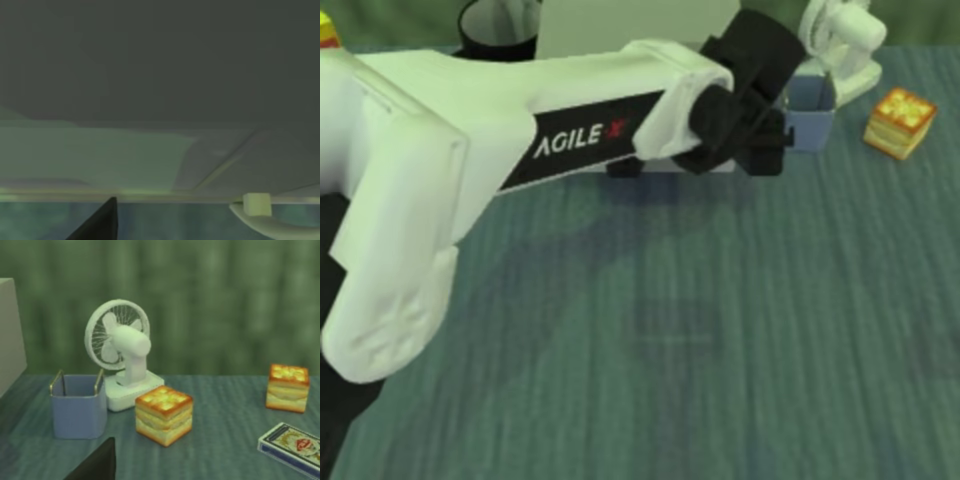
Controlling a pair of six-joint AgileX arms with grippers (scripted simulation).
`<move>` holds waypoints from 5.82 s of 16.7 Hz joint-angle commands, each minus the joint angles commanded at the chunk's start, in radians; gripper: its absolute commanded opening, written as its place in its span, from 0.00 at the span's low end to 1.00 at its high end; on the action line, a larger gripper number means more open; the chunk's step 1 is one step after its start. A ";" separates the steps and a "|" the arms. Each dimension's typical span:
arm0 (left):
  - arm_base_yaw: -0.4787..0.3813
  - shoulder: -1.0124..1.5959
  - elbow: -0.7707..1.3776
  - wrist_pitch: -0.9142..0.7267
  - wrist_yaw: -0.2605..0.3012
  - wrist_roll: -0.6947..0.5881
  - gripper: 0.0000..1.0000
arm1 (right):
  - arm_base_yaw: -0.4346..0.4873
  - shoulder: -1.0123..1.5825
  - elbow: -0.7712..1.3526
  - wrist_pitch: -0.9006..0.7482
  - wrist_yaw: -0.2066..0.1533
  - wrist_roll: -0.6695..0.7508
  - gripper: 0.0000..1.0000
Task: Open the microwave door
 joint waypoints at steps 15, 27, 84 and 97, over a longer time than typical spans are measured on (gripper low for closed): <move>0.000 0.000 0.000 0.000 0.000 0.000 0.00 | 0.000 0.000 0.000 0.000 0.000 0.000 1.00; -0.039 -0.081 -0.136 0.038 -0.021 -0.033 0.00 | 0.000 0.000 0.000 0.000 0.000 0.000 1.00; -0.036 -0.132 -0.221 0.095 0.008 0.015 0.00 | 0.000 0.000 0.000 0.000 0.000 0.000 1.00; -0.032 -0.181 -0.304 0.152 0.044 0.073 0.00 | 0.000 0.000 0.000 0.000 0.000 0.000 1.00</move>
